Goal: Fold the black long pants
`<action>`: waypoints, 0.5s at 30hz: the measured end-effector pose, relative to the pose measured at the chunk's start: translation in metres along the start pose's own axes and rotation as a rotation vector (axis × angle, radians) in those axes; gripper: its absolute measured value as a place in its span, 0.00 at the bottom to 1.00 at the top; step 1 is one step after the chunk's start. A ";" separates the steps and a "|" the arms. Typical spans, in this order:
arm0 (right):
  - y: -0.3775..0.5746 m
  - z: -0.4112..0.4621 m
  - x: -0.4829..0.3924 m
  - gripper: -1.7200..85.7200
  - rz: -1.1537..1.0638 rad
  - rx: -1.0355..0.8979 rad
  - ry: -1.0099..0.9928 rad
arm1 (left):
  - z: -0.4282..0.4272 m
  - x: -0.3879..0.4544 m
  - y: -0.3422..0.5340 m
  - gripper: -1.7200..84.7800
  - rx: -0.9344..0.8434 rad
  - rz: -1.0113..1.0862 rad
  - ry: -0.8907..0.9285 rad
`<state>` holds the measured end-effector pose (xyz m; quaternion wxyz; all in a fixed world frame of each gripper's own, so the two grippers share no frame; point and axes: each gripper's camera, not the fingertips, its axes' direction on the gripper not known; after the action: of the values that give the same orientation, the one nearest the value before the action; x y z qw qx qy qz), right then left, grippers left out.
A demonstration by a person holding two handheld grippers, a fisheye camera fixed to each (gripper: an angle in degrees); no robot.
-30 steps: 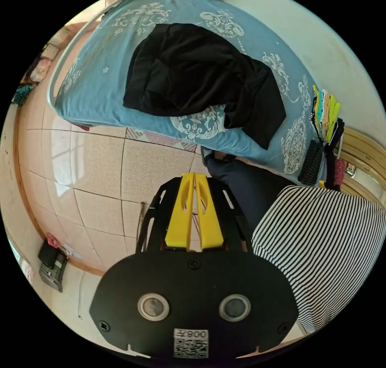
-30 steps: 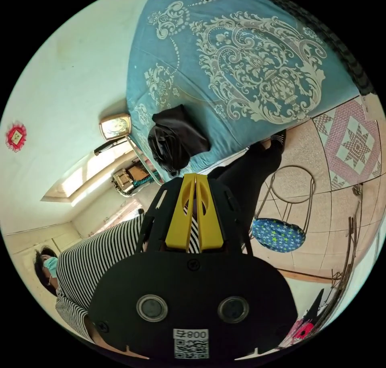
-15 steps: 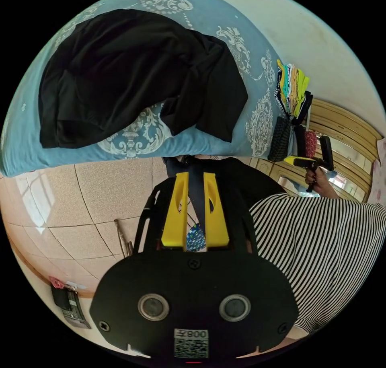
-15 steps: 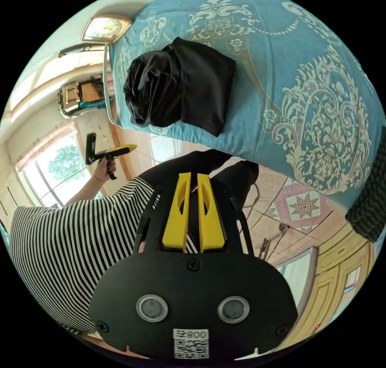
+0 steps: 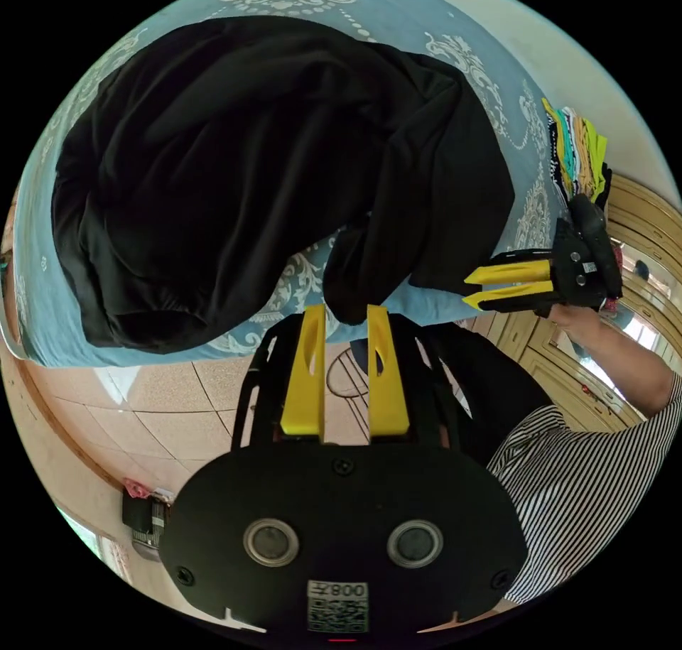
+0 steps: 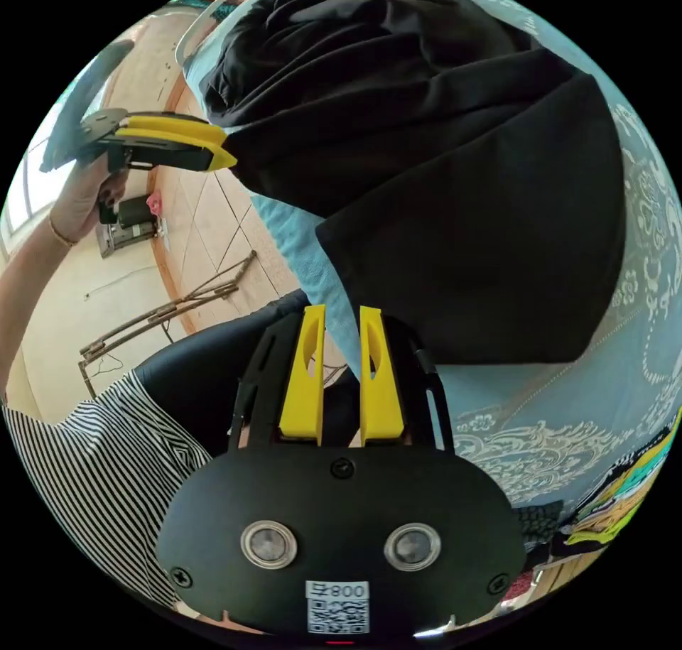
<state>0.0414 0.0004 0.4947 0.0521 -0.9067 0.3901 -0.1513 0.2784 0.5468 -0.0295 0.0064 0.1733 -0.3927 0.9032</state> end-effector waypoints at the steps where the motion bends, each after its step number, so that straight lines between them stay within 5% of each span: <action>1: -0.012 0.018 -0.003 0.11 -0.032 -0.037 0.007 | 0.007 -0.001 -0.005 0.12 -0.004 0.019 -0.013; 15: 0.005 0.074 -0.026 0.03 -0.184 -0.079 0.191 | 0.037 0.006 0.006 0.05 -0.034 0.082 0.063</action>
<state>0.0439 0.0142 0.4176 -0.0350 -0.9215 0.3141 -0.2259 0.2827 0.5156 -0.0089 -0.0152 0.1286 -0.4143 0.9009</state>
